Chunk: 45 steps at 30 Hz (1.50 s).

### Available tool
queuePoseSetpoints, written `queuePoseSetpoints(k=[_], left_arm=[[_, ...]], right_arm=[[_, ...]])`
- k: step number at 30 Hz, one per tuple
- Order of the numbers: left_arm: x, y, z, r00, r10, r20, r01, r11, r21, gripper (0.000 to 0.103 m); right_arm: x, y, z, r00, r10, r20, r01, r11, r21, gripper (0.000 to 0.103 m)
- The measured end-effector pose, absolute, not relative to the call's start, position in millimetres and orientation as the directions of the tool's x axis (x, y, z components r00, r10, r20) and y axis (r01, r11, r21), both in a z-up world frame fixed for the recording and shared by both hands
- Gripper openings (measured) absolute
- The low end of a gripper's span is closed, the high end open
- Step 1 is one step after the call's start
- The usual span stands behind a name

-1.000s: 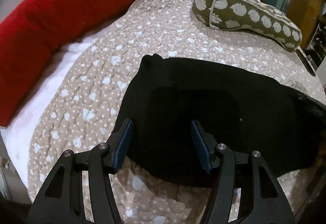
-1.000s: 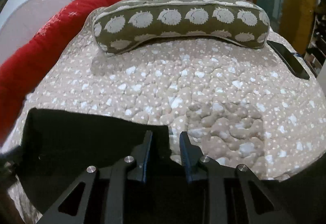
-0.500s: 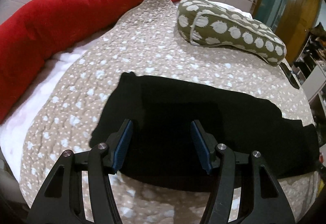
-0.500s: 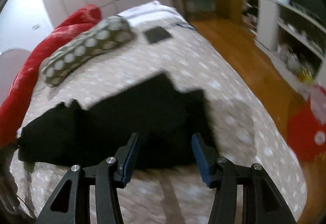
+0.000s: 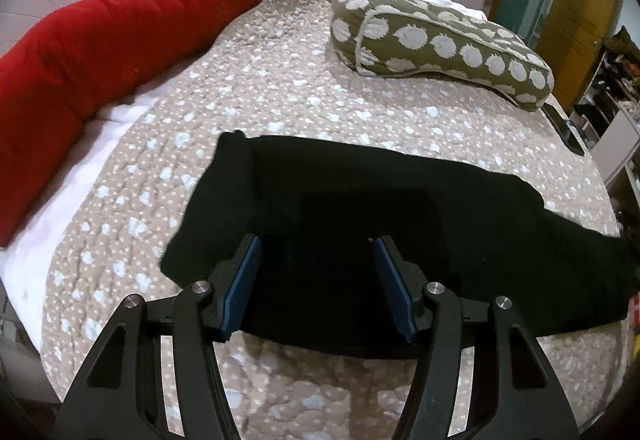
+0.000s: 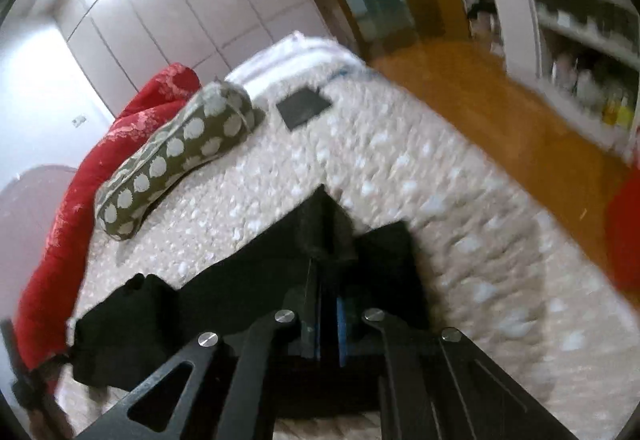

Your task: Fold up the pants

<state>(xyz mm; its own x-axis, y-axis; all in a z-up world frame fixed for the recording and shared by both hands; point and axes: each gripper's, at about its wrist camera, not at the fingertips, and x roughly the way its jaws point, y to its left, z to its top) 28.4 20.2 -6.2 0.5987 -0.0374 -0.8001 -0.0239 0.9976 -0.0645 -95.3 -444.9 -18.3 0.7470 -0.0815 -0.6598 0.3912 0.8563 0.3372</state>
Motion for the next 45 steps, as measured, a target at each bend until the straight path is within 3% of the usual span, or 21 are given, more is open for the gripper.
queuePoseSetpoints(k=[3, 7, 11, 14, 18, 21, 30, 38, 45], left_arm=[[30.0, 25.4, -9.6, 0.596, -0.038, -0.802, -0.039, 0.996, -0.076, 0.059], [31.0, 26.4, -16.9, 0.581, -0.037, -0.813, -0.045, 0.996, -0.077, 0.059], [26.2, 32.2, -12.7, 0.596, -0.019, -0.803, -0.053, 0.997, -0.062, 0.059], [27.1, 41.9, -11.2, 0.597, -0.011, -0.802, -0.078, 0.994, -0.072, 0.059], [28.8, 58.1, -10.4, 0.600, 0.016, -0.800, -0.117, 0.991, -0.069, 0.059], [31.2, 81.4, -7.1, 0.607, 0.023, -0.794, -0.172, 0.980, -0.103, 0.059], [64.9, 108.7, -17.6, 0.568, 0.033, -0.823, -0.231, 0.965, -0.121, 0.059], [90.6, 119.9, -41.7, 0.507, 0.120, -0.853, -0.282, 0.959, -0.033, 0.060], [79.0, 134.1, -38.8, 0.532, 0.072, -0.844, -0.270, 0.959, -0.089, 0.060]], right_arm=[[-115.7, -444.0, -7.6, 0.742, -0.118, -0.660, 0.393, 0.874, 0.286, 0.004], [-109.1, -440.7, -34.8, 0.644, -0.126, -0.754, 0.409, 0.890, 0.200, 0.005], [-110.0, -445.0, -35.1, 0.620, -0.190, -0.761, 0.477, 0.861, 0.173, 0.030], [-112.8, -441.0, -14.7, 0.636, -0.247, -0.731, 0.491, 0.861, 0.136, 0.032], [-102.3, -418.0, 1.2, 0.702, -0.113, -0.703, 0.378, 0.896, 0.234, 0.032], [-77.5, -376.8, 1.8, 0.719, 0.064, -0.692, 0.215, 0.926, 0.309, 0.033], [20.1, -229.6, -6.3, 0.633, 0.332, -0.700, -0.153, 0.939, 0.307, 0.033], [84.6, -146.0, -41.0, 0.555, 0.338, -0.760, -0.258, 0.939, 0.229, 0.033], [106.0, -133.2, -31.9, 0.555, 0.330, -0.764, -0.286, 0.938, 0.197, 0.034]])
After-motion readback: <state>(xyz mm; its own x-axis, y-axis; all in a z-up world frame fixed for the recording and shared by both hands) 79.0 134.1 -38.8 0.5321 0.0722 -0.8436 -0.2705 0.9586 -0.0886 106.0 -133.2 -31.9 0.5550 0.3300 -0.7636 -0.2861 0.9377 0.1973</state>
